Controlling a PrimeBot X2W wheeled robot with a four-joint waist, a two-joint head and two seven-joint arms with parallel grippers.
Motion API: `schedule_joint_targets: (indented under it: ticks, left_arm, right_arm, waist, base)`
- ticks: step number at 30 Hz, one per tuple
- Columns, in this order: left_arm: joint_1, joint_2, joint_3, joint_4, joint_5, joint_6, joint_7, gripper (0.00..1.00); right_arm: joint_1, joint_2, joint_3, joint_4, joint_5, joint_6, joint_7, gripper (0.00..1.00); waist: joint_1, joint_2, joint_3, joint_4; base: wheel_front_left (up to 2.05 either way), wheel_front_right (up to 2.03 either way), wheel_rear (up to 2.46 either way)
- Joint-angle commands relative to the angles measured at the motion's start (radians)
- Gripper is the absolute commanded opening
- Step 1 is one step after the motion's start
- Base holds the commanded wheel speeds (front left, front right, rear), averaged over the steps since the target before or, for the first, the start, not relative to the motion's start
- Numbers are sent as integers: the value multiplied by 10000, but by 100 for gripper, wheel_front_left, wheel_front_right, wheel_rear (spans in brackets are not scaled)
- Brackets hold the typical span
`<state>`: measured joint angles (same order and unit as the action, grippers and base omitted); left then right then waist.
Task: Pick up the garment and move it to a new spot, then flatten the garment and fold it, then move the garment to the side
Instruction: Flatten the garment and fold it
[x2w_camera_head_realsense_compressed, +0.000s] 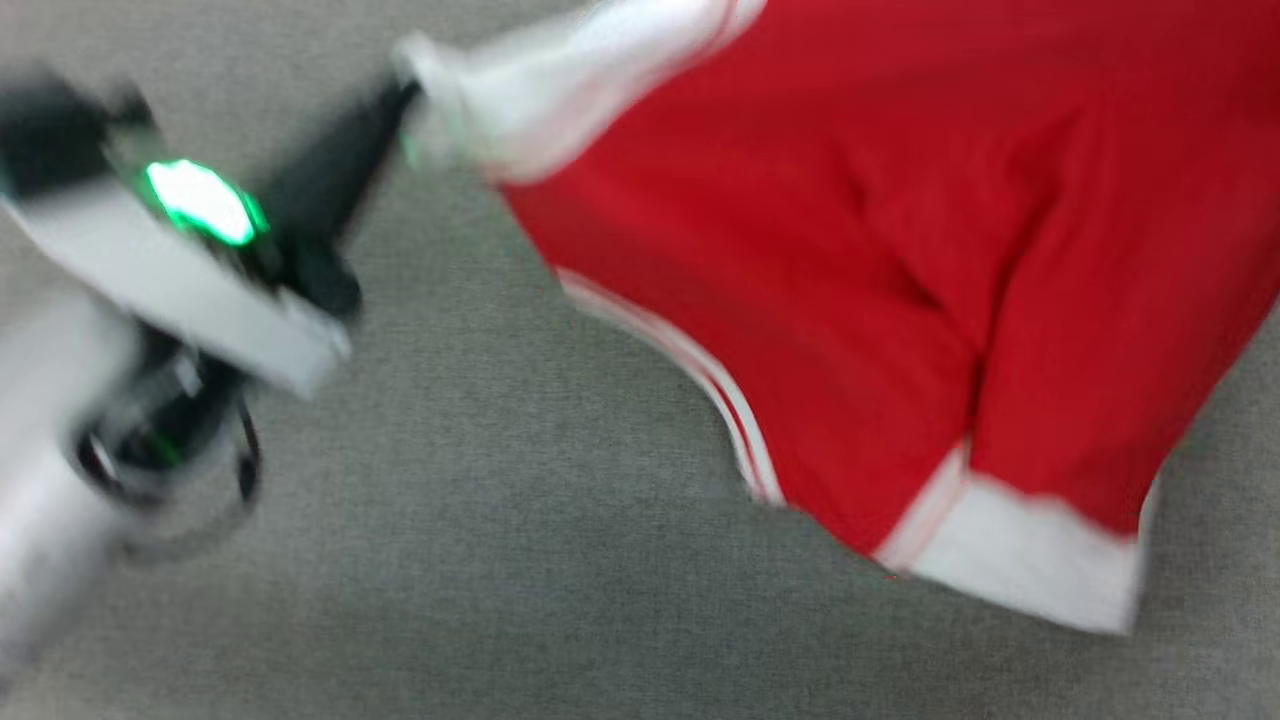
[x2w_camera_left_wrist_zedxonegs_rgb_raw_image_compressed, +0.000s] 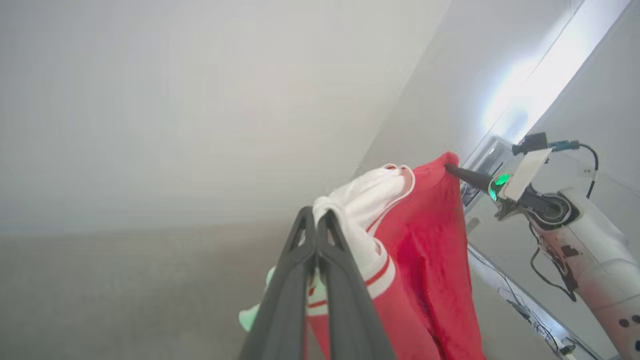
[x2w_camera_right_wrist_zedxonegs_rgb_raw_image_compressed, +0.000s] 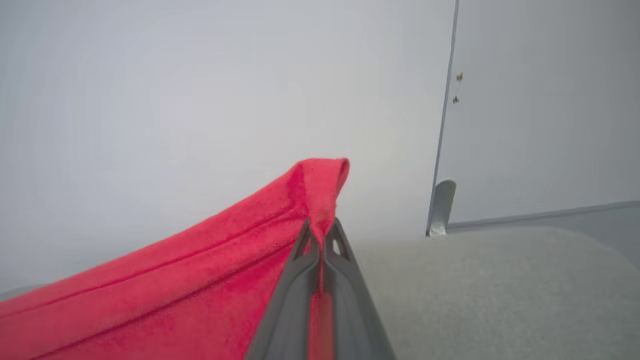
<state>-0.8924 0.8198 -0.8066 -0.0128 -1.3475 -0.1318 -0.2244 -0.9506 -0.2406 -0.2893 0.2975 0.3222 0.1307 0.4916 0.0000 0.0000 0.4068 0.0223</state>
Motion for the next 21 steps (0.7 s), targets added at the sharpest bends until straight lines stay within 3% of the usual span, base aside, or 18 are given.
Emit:
schedule_joint_targets:
  ticks: [1,4,8,14,21]
  left_arm:
    - [-625,-8,165,278,-232,26,110,0]
    - [-2345,-259,397,1139,-661,26,591,0]
    - [-4637,-480,561,2667,-463,27,1004,0]
    - [-7708,-866,706,4785,161,40,499,0]
    - [-8886,-1312,361,5339,-252,50,53,0]
  right_arm:
    - [-477,89,-295,87,-170,0,-262,0]
    - [-1584,295,-884,269,-686,-7,-926,0]
    - [-3113,534,-1296,636,-1298,-8,-1800,0]
    - [-5093,455,-1932,1452,-1924,-33,-3158,0]
    - [-6047,284,-2345,2758,-2324,-45,-4098,0]
  waist:
    - [0,0,256,-174]
    - [0,0,648,-335]
    - [0,0,1152,-609]
    - [0,0,1630,-881]
    - [0,0,1910,-891]
  base:
    - [0,0,0]
    - [0,0,0]
    - [0,0,0]
    - [0,0,0]
    - [0,0,0]
